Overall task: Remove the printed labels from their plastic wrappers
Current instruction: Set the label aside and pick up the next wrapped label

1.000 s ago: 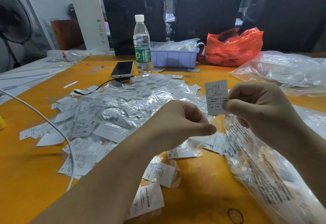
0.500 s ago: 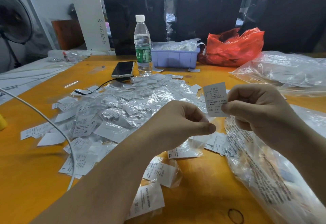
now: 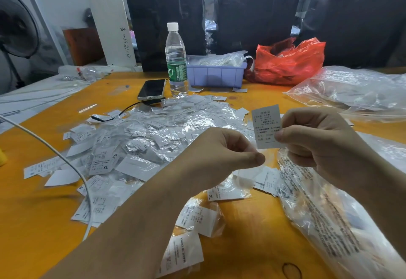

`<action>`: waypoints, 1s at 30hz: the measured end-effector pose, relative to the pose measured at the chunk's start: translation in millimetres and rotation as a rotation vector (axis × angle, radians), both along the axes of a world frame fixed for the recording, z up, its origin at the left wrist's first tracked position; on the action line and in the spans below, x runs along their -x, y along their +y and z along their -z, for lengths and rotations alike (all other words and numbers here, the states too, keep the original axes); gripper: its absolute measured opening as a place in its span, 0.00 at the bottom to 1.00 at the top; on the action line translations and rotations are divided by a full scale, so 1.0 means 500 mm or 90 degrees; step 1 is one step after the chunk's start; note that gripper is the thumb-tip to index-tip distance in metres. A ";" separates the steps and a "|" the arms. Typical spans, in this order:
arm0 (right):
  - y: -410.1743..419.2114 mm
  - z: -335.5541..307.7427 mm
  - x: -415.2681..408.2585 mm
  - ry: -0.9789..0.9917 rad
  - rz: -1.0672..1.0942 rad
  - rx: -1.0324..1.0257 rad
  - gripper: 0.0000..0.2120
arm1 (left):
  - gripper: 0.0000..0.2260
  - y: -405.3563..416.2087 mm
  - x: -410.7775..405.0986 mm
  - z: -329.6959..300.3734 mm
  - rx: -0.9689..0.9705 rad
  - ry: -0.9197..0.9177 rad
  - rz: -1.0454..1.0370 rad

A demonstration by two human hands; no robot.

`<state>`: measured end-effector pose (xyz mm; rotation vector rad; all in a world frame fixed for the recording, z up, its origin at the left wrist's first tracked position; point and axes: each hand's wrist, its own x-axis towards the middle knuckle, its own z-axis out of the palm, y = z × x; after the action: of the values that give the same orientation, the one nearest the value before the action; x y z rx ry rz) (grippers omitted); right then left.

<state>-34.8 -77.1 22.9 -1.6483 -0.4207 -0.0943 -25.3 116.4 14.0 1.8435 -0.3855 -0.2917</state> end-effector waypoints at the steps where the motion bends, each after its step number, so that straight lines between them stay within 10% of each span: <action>1: 0.000 -0.001 0.000 0.001 -0.001 0.007 0.08 | 0.07 0.000 0.000 0.000 0.003 0.000 0.001; 30: -0.009 -0.012 0.001 0.053 -0.022 -0.034 0.11 | 0.12 0.001 -0.005 0.003 -0.021 -0.018 -0.024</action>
<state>-35.4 -81.7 28.9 -1.5868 -0.3800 -0.0119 -22.7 116.7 12.5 1.8866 -0.3673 -0.2476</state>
